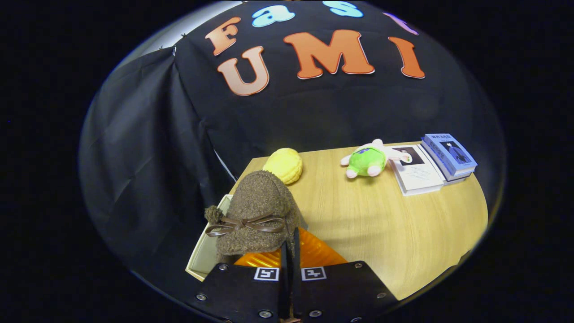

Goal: Open the storage box then place both shoes into the box .Put the left shoe in first, then the right shoe, with the right side of both shoes facing outward in a uniform manner.

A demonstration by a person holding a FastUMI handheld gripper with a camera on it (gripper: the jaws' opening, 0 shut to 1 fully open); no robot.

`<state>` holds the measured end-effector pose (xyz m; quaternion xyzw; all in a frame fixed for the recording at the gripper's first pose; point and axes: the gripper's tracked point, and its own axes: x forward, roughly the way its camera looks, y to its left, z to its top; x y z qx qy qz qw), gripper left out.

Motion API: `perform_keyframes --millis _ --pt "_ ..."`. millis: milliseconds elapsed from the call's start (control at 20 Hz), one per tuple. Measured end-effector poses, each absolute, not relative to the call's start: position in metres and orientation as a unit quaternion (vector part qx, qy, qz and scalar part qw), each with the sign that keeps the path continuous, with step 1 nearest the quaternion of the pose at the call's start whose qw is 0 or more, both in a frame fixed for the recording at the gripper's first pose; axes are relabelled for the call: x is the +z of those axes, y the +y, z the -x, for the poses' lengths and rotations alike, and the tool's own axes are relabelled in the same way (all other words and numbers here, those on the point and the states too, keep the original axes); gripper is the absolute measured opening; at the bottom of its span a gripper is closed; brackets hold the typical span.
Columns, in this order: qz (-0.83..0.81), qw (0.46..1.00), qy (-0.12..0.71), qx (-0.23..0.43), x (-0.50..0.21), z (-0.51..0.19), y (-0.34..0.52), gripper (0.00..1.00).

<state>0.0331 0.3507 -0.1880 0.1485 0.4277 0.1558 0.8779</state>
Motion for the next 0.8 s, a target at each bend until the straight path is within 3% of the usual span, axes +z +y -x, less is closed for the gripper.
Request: perform_keyframes --millis 450,800 --pt "-0.115 0.857 0.478 0.155 -0.226 -0.025 0.419 0.04" --pt "-0.061 0.856 0.503 0.099 -0.268 -0.025 0.412 0.07"
